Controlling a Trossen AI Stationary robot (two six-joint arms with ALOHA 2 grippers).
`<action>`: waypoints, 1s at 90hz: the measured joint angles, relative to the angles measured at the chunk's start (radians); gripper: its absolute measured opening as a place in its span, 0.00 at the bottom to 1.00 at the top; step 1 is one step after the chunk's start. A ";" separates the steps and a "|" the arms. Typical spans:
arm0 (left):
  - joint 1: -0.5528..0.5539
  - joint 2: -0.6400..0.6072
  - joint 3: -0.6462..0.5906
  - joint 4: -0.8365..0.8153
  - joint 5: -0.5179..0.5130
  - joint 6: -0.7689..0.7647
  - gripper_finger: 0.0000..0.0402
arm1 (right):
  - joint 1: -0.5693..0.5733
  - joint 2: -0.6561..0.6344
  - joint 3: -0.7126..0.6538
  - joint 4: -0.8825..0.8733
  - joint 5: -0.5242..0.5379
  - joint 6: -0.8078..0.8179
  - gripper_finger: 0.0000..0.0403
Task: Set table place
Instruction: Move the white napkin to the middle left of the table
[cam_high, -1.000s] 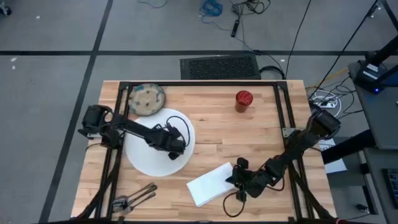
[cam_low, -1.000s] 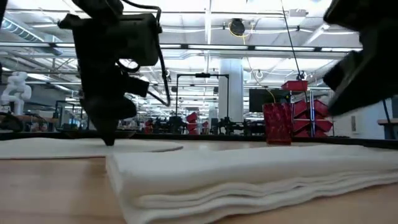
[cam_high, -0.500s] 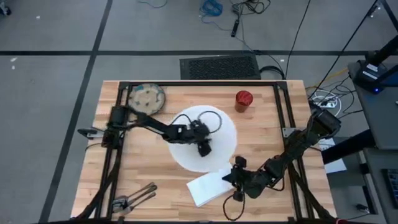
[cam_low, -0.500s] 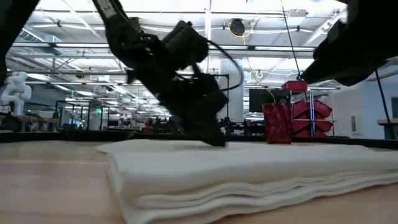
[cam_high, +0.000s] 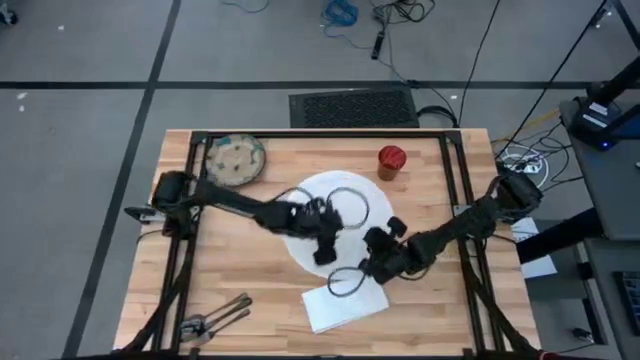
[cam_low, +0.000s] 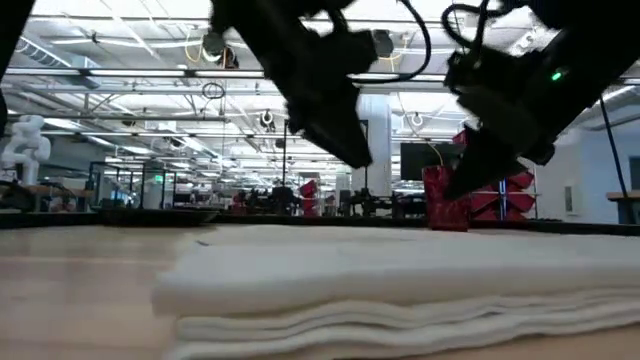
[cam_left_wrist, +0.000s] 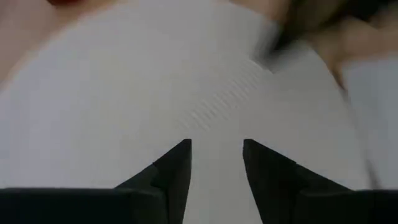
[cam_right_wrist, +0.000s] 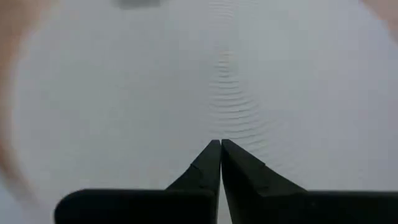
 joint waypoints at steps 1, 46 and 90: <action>-0.012 0.000 -0.003 0.003 0.000 -0.006 0.33 | -0.004 0.000 0.000 -0.005 0.000 0.000 0.00; -0.388 0.050 -0.065 0.276 -0.110 -0.136 0.33 | -0.064 0.002 0.000 0.074 -0.017 -0.158 0.00; -0.449 0.160 -0.057 0.006 -0.026 -0.388 0.33 | -0.065 0.002 0.000 0.083 -0.030 -0.159 0.00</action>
